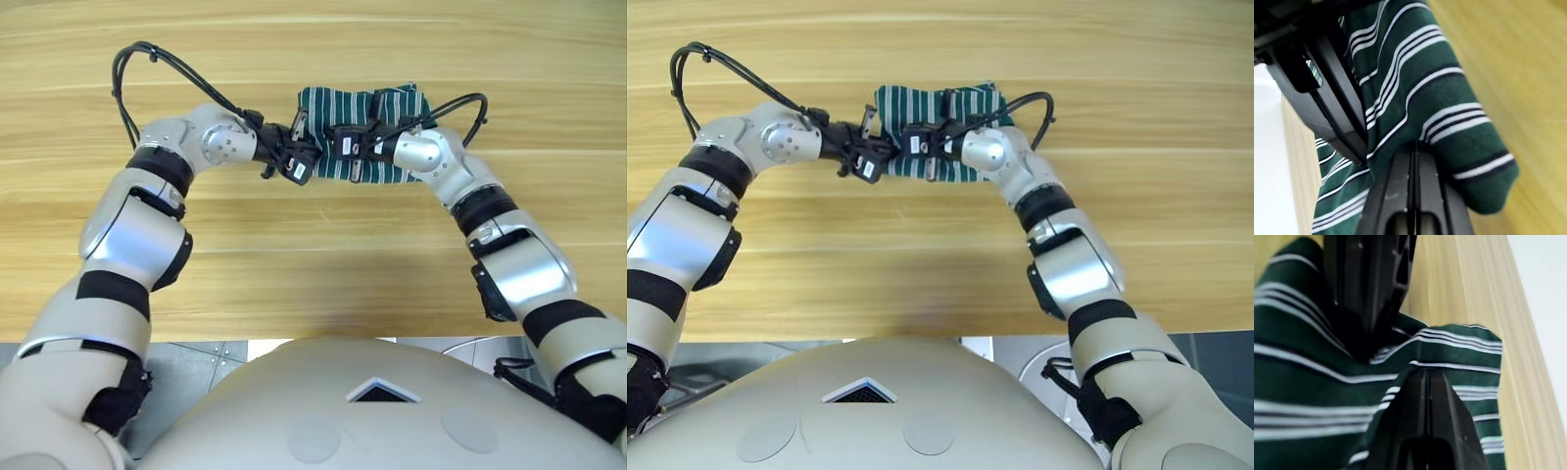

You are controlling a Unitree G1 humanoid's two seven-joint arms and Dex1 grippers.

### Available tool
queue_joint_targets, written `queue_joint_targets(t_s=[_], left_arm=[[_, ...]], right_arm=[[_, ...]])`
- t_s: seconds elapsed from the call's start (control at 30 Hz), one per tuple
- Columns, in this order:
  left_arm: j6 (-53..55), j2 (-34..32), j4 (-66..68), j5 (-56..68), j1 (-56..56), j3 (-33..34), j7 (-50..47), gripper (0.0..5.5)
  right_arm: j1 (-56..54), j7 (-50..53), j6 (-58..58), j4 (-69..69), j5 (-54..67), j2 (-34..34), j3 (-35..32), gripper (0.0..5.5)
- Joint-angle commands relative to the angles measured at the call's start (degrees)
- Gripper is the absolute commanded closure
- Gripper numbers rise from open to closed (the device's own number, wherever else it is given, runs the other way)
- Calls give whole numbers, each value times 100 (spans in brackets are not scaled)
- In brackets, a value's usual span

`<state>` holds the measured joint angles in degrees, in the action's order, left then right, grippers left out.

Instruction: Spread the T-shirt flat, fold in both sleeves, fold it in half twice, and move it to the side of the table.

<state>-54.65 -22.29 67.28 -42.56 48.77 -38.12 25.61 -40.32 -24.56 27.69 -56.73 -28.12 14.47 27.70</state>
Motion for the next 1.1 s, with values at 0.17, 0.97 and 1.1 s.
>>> queue_joint_targets(t_s=[0.17,0.97,1.1], left_arm=[[97,-170,205,-256,-360,-347,-75,550],[-175,-367,-80,1610,-17,1734,-2114,550],[-180,-307,-40,1980,-88,2061,-1975,550]], right_arm=[[-663,885,-946,-1623,244,153,-635,548],[-333,-894,880,-984,1508,-107,-1544,548],[-245,-935,727,-1246,1224,-110,-1289,548]])
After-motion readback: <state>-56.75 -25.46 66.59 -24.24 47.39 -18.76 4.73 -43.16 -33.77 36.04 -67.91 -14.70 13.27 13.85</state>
